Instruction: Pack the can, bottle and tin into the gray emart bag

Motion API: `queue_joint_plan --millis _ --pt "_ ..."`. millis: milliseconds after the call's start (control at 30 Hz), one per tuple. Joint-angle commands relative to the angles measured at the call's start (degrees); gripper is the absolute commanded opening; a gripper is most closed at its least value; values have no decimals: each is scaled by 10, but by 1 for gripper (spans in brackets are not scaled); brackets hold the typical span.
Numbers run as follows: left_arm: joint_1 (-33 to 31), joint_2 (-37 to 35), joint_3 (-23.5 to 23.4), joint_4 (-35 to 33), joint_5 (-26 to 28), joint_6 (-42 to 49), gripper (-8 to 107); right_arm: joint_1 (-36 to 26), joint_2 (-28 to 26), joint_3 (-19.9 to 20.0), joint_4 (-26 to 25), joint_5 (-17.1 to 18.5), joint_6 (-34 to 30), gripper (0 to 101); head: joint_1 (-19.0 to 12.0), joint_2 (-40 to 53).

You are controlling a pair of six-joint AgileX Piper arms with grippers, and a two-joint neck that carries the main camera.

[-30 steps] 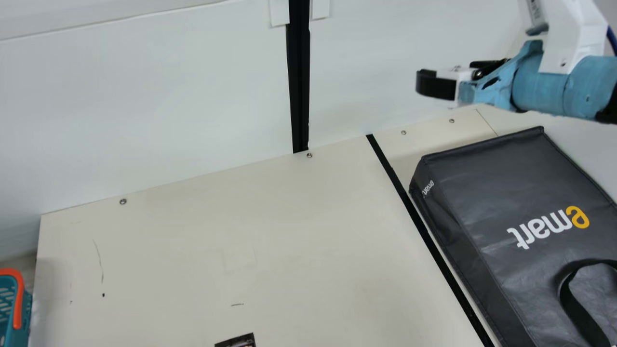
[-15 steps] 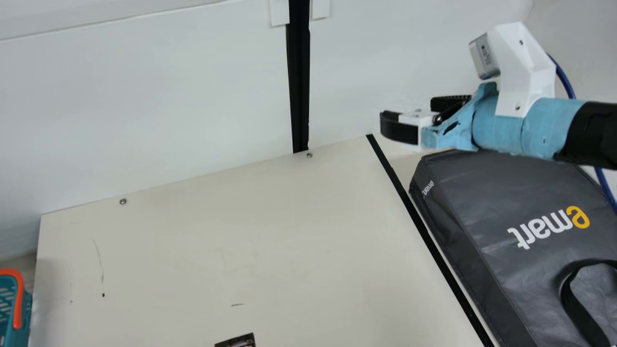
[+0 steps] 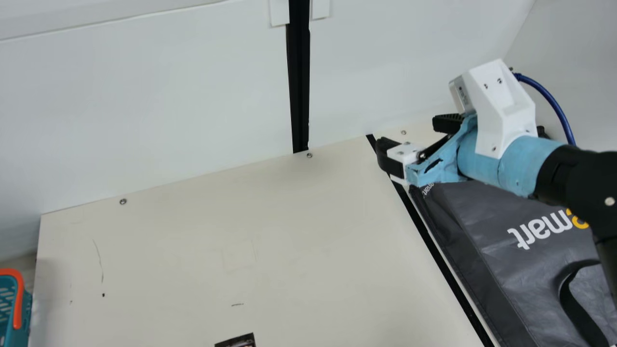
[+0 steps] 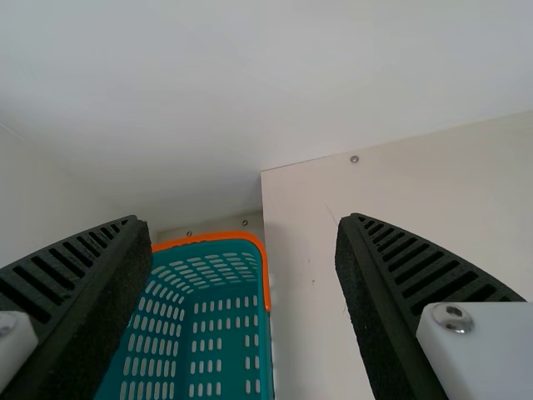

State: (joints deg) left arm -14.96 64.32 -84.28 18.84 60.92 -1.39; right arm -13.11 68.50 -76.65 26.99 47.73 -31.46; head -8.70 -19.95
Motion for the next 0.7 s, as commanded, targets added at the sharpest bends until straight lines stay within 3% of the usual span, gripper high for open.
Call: queue_joint_plan --millis 0,267,300,433,667 --pt "0 0 0 0 0 0 90 14 -8 20 -51 -36 17 91 -13 0" --pt "0 0 0 0 0 0 90 61 -32 75 -181 -118 89 91 -13 0" --pt "0 0 0 0 0 0 90 56 -31 69 -134 -99 74 91 -13 0" --pt "0 0 0 0 0 0 90 62 -32 76 -177 -119 90 91 -13 0" --pt "0 0 0 0 0 0 90 62 -32 76 -181 -120 90 91 -13 0"
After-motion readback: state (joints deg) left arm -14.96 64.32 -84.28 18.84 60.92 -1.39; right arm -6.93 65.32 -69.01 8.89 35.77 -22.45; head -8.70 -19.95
